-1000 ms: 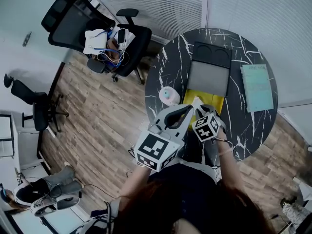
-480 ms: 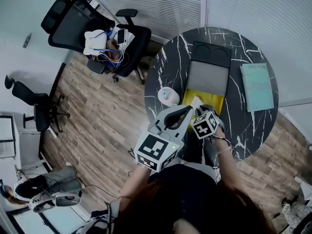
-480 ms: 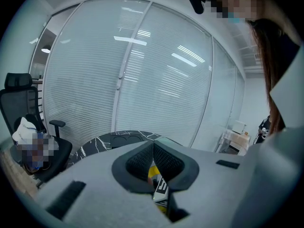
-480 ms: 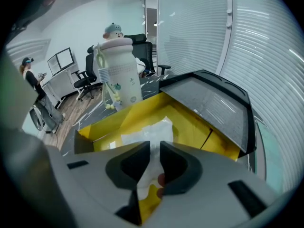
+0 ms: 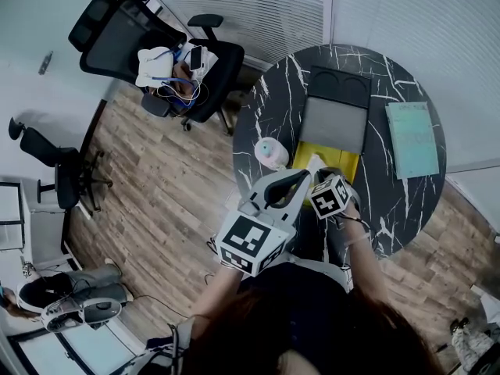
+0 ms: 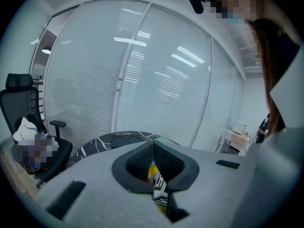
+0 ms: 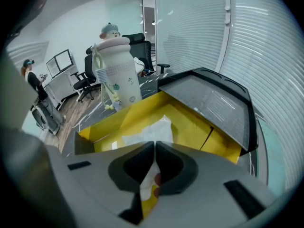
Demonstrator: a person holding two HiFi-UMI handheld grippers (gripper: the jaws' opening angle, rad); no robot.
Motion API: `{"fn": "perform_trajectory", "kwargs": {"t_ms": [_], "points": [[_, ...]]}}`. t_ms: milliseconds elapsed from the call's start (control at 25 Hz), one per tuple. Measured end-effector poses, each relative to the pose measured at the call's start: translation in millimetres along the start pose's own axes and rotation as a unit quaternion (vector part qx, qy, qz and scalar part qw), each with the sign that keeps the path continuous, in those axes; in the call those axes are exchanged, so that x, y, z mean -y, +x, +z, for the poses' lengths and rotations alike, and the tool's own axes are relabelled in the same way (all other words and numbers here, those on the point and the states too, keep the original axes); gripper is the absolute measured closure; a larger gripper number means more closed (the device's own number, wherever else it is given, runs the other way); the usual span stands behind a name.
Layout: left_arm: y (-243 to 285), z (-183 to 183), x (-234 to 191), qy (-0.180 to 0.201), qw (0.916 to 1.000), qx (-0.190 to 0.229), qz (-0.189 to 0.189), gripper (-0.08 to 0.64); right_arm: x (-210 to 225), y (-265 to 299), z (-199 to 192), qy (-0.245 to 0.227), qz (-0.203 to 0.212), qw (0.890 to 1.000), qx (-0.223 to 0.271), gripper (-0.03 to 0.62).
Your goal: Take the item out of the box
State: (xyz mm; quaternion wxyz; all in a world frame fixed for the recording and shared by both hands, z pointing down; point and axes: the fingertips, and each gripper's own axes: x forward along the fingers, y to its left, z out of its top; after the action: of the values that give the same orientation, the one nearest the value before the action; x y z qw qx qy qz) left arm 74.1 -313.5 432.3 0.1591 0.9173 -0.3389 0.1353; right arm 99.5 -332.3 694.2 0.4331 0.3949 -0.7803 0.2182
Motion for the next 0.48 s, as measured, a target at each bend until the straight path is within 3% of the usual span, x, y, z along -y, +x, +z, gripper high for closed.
{"fn": "perform_trajectory", "kwargs": {"t_ms": [480], "points": [[-10, 4, 2, 0.006, 0.9999, 0.014, 0.005, 0.534, 6, -22, 6, 0.004, -0.029, 0.999, 0.024, 0.568]]}}
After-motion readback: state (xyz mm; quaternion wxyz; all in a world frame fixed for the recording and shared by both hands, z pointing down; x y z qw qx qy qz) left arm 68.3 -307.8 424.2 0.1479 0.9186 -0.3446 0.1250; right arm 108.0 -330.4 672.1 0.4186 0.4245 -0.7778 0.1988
